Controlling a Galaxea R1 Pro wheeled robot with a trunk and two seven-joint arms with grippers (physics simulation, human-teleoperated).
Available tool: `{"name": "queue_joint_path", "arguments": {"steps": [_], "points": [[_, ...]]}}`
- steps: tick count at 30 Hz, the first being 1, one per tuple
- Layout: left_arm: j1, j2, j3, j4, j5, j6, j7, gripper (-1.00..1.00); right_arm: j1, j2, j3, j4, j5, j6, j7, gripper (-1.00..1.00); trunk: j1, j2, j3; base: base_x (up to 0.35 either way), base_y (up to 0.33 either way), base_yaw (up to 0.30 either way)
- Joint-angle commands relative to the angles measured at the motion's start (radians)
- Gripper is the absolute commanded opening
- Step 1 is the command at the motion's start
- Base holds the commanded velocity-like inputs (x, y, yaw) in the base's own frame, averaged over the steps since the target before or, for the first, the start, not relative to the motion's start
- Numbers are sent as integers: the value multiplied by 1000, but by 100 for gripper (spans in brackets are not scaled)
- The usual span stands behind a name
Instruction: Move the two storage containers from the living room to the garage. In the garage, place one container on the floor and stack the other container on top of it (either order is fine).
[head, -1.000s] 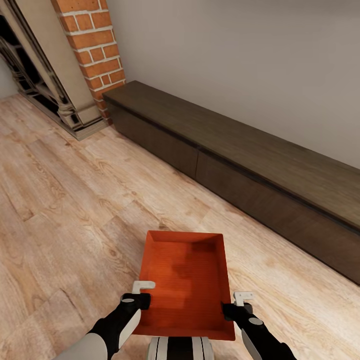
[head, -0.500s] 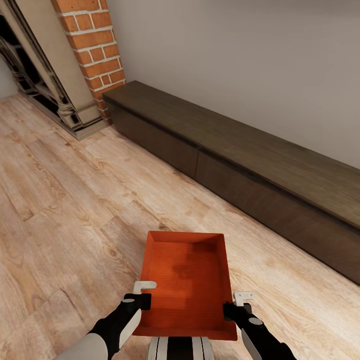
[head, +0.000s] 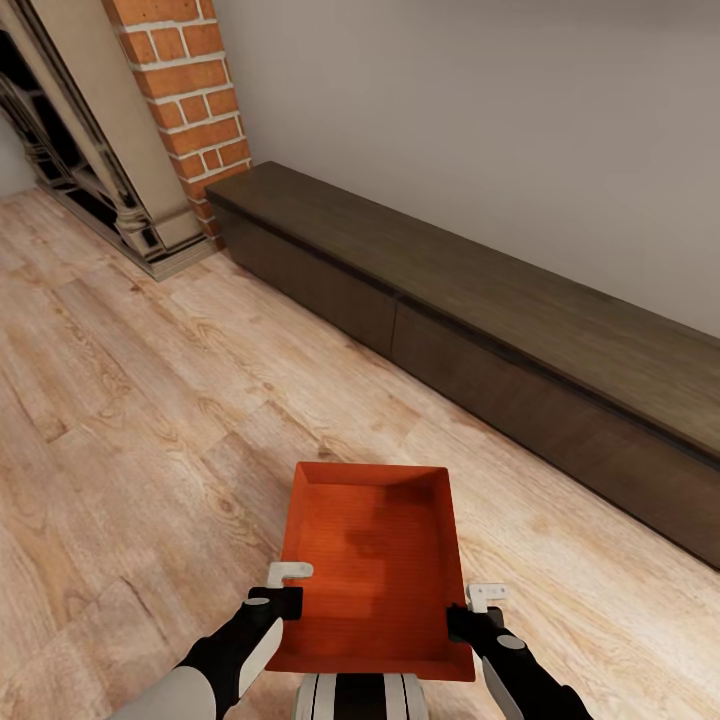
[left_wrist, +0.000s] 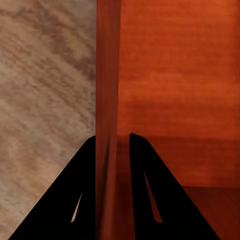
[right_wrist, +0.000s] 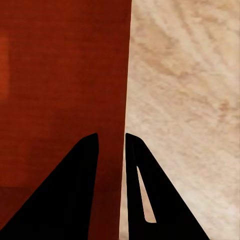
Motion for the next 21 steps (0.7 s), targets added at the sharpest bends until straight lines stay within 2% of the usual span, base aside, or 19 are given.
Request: {"name": "queue_joint_path", "arguments": {"steps": [1, 21], "points": [[-1, 2, -3, -3, -10, 7, 31, -100, 0, -1, -2, 0, 1, 4, -6, -100, 0, 0, -1, 0, 0, 0], [0, 3, -2, -2, -9, 8, 26, -100, 0, -1, -4, 0, -3, 3, -6, -100, 0, 0, -1, 0, 0, 0]]}}
